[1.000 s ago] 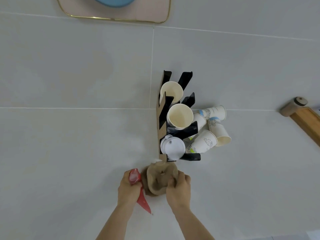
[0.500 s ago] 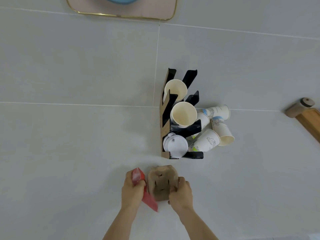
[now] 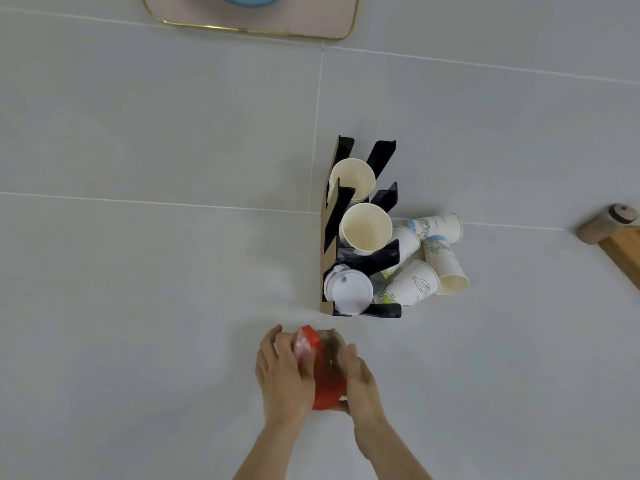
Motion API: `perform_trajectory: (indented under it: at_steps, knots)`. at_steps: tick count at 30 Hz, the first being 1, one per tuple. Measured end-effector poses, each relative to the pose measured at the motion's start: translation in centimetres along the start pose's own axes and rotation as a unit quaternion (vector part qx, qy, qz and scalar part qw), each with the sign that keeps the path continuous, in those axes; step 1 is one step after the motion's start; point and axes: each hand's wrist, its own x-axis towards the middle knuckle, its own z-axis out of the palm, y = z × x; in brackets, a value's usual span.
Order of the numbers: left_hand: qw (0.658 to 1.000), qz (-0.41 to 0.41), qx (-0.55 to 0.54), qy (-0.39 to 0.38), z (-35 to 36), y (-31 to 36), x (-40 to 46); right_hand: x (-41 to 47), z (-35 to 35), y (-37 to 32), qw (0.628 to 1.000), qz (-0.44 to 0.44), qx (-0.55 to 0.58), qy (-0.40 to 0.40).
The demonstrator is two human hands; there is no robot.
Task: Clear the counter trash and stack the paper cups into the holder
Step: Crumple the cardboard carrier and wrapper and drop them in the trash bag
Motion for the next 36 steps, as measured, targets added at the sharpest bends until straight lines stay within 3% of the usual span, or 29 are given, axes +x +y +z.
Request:
perform_trajectory:
  at_steps: [5, 9, 13, 19, 22, 28, 36]
  knots:
    - [0.993, -0.013, 0.023, -0.119, 0.0, -0.9, -1.6, 0.3, -0.2, 0.7, 0.993, -0.068, -0.096, 0.022]
    - [0.972, -0.066, -0.126, -0.186, -1.3, -1.0, -0.8, 0.5, -0.4, 0.7, 0.990, -0.078, -0.105, 0.051]
    - [0.948, -0.127, -0.275, -0.094, -3.6, -1.3, -0.7, 0.6, 1.2, 0.1, 0.985, -0.108, -0.133, 0.033]
    - [0.949, -0.209, -0.231, 0.042, -8.8, -4.7, -2.0, -0.6, 6.9, 0.0, 0.963, -0.151, -0.215, -0.056]
    - [0.934, -0.241, -0.238, 0.117, -11.7, -7.2, -3.5, -2.3, 10.4, 1.2, 0.949, -0.167, -0.244, -0.107]
    - [0.873, -0.299, -0.302, 0.240, -16.9, -13.8, -8.6, -7.1, 17.4, 5.9, 0.909, -0.185, -0.303, -0.219]
    - [0.783, -0.411, -0.321, 0.341, -19.3, -23.7, -17.8, -12.5, 23.8, 15.4, 0.816, -0.160, -0.437, -0.344]
